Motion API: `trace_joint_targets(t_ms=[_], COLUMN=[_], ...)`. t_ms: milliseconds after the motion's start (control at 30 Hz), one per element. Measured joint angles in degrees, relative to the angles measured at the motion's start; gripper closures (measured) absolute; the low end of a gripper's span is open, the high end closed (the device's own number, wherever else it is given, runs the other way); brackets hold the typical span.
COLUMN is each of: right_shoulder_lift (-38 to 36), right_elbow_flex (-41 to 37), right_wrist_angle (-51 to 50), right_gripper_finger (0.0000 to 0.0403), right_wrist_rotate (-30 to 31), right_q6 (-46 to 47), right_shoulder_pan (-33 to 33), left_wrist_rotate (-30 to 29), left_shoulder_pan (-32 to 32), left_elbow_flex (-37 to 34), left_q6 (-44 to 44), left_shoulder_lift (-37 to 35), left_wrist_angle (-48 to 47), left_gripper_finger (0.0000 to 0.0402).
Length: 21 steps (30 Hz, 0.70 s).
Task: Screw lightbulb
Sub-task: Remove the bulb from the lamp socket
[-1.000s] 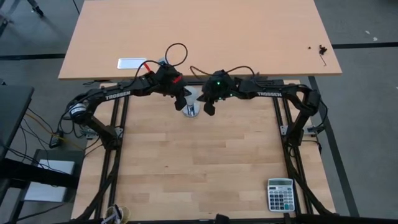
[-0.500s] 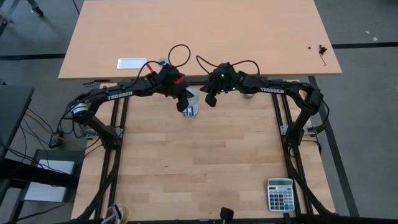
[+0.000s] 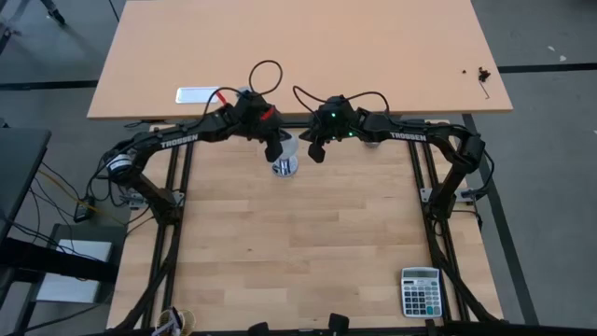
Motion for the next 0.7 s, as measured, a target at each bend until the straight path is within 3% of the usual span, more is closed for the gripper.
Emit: trace_joint_targets(t_ms=[700], right_shoulder_lift=[-0.91], right_elbow_flex=[-0.02], right_wrist_angle=[-1.44], right_gripper_finger=[0.0392], right_wrist_rotate=[-0.87], right_q6=[-0.42], right_shoulder_pan=[2.32], left_wrist_rotate=[-0.57], left_shoulder_pan=[1.94], left_elbow_flex=[0.2], left_q6=[1.55], left_shoulder_lift=[-0.81], left_wrist_angle=[1.51], left_gripper_finger=[0.0402])
